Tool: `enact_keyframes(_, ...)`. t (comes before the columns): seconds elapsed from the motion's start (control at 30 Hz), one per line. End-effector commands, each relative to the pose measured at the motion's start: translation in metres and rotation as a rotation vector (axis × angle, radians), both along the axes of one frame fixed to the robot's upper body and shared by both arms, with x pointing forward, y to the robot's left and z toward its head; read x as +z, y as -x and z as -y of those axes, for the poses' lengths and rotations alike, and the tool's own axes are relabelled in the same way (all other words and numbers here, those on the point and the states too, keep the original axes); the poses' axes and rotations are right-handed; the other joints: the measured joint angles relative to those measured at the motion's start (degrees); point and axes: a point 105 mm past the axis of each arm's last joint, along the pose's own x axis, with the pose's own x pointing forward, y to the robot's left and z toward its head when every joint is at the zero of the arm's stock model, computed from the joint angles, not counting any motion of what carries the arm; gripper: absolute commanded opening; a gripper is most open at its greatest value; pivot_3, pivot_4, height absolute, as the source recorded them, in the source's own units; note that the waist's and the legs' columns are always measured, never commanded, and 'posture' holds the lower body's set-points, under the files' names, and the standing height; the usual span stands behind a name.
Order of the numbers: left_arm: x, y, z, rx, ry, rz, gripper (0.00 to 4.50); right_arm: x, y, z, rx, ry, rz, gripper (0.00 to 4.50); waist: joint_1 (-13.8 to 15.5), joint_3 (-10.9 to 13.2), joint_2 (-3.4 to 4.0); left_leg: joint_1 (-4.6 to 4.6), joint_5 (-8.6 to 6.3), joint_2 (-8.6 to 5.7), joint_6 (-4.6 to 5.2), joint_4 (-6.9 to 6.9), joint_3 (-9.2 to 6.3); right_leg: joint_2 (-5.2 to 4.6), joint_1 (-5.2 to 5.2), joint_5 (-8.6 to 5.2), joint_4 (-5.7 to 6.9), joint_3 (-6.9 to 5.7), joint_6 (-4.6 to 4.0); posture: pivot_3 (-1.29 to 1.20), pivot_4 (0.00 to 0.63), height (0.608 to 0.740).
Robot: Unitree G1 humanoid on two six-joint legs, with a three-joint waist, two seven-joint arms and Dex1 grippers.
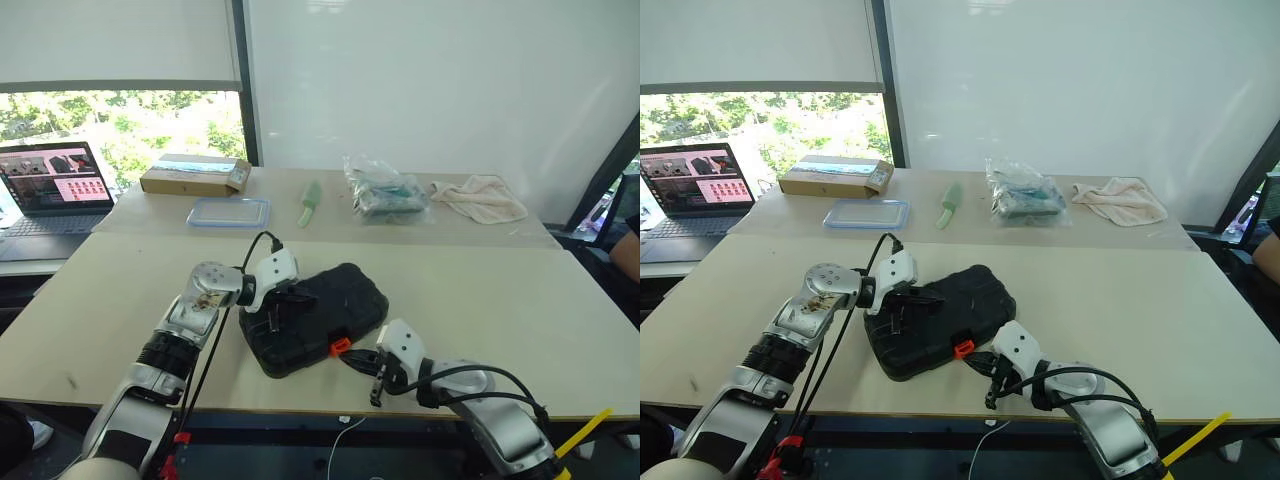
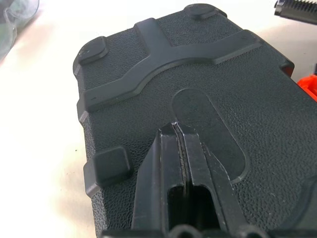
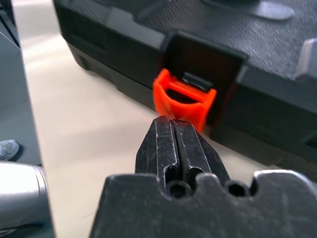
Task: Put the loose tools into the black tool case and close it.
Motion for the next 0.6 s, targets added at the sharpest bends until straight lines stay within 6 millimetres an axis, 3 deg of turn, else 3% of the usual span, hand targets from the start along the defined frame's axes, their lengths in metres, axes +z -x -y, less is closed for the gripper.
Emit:
enact_keyframes(0.03, -0.04, 0.005, -0.01, 0.044, -0.12, -0.124, 0.0, 0.019, -0.007, -0.008, 0.017, -0.029, 0.093, 0.06, -0.06, 0.0, 0.0, 0.1, 0.0, 0.01, 0.0, -0.01, 0.0, 0.0, 0.1, 0.0, 0.0, 0.0, 0.0, 0.0, 0.15, 0.74)
enact_keyframes(0.27, -0.048, 0.008, -0.016, 0.073, -0.148, -0.183, 0.0, 0.032, -0.004, -0.017, 0.05, -0.103, 0.129, 0.06, -0.49, 0.0, 0.01, 0.4, 0.0, 0.06, -0.01, -0.04, -0.01, -0.01, 0.33, -0.02, 0.02, 0.02, 0.01, 0.0, 0.15, 0.74)
enact_keyframes(0.6, -0.052, 0.01, -0.017, 0.08, -0.155, -0.203, 0.0, 0.044, -0.003, -0.012, 0.031, -0.17, 0.191, 0.06, -0.69, -0.01, 0.01, 0.43, 0.0, 0.09, -0.02, -0.08, 0.0, 0.0, 0.32, -0.02, 0.02, 0.04, 0.0, 0.0, 0.15, 0.74)
